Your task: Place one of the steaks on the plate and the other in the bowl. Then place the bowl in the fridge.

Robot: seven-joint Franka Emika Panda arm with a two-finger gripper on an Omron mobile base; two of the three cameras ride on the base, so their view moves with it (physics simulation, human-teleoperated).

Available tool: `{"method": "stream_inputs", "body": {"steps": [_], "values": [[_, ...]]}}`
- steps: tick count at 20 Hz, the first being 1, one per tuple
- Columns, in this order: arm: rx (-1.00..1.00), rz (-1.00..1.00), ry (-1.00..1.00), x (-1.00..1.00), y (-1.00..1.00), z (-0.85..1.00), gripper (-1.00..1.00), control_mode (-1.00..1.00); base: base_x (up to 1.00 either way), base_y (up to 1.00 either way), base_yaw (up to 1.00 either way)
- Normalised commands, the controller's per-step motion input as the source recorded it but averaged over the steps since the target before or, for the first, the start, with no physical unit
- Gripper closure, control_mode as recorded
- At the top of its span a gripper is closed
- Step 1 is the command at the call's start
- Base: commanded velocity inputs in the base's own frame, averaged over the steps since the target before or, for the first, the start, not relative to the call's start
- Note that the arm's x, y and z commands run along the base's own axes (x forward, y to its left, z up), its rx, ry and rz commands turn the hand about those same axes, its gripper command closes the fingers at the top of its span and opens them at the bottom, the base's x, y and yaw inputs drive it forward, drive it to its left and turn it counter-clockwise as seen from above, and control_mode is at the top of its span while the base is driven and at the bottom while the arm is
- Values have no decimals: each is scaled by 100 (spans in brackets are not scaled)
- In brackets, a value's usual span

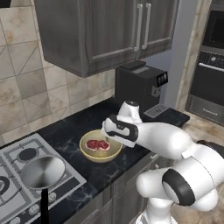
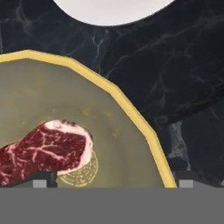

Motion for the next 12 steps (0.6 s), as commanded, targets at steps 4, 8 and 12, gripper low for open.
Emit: {"method": "stream_inputs", "body": {"steps": [4, 8, 12], "values": [[0, 0, 0, -14, 4, -27, -100, -100, 0, 0, 0], [0, 0, 0, -15, 0, -6, -100, -100, 0, 0, 0], [0, 0, 0, -11, 0, -11, -100, -100, 0, 0, 0]]}}
